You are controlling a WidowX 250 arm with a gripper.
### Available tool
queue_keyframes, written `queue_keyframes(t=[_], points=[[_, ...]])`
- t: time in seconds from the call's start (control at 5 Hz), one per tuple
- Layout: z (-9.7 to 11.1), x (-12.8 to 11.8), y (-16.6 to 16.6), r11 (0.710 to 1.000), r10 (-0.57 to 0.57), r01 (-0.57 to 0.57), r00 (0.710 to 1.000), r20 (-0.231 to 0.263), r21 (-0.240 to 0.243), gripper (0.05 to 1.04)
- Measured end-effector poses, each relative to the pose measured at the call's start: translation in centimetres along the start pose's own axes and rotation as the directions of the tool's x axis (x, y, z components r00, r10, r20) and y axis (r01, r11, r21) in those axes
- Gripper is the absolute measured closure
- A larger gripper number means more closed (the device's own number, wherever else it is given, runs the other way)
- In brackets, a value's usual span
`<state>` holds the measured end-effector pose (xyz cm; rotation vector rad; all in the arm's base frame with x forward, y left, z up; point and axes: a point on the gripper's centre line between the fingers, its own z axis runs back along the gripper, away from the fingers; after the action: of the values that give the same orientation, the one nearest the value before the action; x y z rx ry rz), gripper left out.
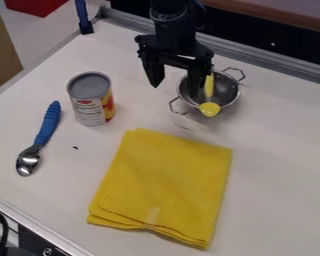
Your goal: Moved the can to the upper left side of the table
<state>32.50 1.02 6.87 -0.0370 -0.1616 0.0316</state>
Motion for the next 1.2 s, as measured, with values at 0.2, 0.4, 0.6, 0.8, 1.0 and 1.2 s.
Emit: queue_keyframes(t=[0.2,0.4,0.6,0.8,1.0,1.2], points=[[-1.0,-0.8,0.0,1.000,0.002,-0.002,0.999,-0.041,-0.001,0.087],[-0.7,-2.7,1.4,1.000,0.010,-0.009,0.997,-0.079,0.011,0.087],[0.5,-4.5,3.3,1.000,-0.007,0.009,0.996,-0.090,0.021,0.087],[0.3,-7.5,6.6,0.999,-0.030,0.033,0.990,-0.136,0.019,0.087],[-0.8,-10.1,10.0,0.992,-0.094,0.103,0.987,-0.132,0.069,0.087],[-1.0,-10.2,12.2,0.990,-0.111,0.124,0.980,-0.166,0.069,0.087]])
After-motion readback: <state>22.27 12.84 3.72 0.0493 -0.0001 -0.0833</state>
